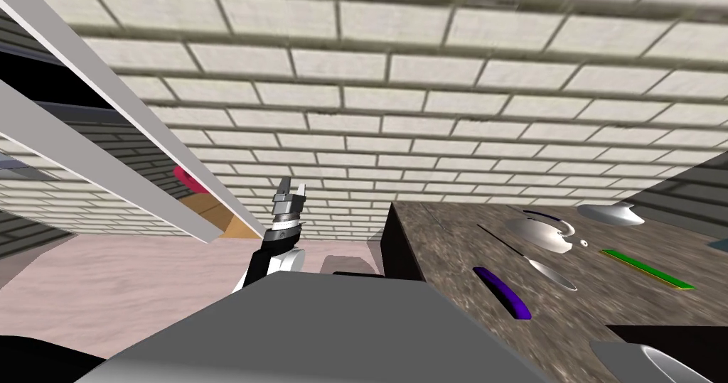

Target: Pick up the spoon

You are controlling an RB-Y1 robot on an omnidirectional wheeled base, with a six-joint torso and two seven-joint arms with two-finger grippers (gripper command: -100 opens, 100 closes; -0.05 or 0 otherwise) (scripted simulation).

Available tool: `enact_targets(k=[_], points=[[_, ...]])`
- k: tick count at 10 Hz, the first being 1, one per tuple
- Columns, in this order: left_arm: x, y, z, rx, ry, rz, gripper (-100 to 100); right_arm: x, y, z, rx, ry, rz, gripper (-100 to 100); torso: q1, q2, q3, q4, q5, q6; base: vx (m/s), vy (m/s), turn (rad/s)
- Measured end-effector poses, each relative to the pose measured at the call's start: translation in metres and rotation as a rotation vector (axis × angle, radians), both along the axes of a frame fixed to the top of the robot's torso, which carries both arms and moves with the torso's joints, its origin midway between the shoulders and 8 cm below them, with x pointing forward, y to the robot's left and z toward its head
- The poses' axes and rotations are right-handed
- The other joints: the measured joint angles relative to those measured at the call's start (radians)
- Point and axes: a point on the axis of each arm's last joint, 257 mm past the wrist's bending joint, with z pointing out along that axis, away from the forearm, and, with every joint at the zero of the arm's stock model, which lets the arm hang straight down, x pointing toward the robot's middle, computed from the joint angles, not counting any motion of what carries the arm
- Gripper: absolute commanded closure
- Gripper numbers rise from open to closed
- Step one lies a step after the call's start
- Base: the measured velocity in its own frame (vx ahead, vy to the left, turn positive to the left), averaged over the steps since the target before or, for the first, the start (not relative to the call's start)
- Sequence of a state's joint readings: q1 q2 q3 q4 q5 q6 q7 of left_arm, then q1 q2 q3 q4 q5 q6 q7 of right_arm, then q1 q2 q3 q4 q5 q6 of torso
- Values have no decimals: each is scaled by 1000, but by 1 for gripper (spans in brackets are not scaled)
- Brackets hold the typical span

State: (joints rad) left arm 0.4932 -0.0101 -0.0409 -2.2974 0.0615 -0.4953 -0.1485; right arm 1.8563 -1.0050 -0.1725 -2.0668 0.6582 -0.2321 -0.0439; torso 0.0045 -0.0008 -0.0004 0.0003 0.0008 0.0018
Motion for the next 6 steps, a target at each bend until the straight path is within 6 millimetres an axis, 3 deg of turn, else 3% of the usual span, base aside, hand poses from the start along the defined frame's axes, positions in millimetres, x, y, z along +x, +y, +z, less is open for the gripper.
enact_targets(k=[4, 5, 6], points=[[0, 0, 0, 0, 0, 0, 0, -5, -6, -20, 4, -2, -16, -100, 1, 1, 0, 0, 0, 0, 7, 16, 31], [0, 0, 0, 0, 0, 0, 0, -6, -6, -20, 4, -2, -16, 100, 0, 1, 1, 0, -1, 0, 0, 0, 0], [0, 0, 0, 0, 0, 0, 0, -6, -6, -20, 4, -2, -16, 100, -1, 1, 1, 0, -1, 0, 0, 0, 0]])
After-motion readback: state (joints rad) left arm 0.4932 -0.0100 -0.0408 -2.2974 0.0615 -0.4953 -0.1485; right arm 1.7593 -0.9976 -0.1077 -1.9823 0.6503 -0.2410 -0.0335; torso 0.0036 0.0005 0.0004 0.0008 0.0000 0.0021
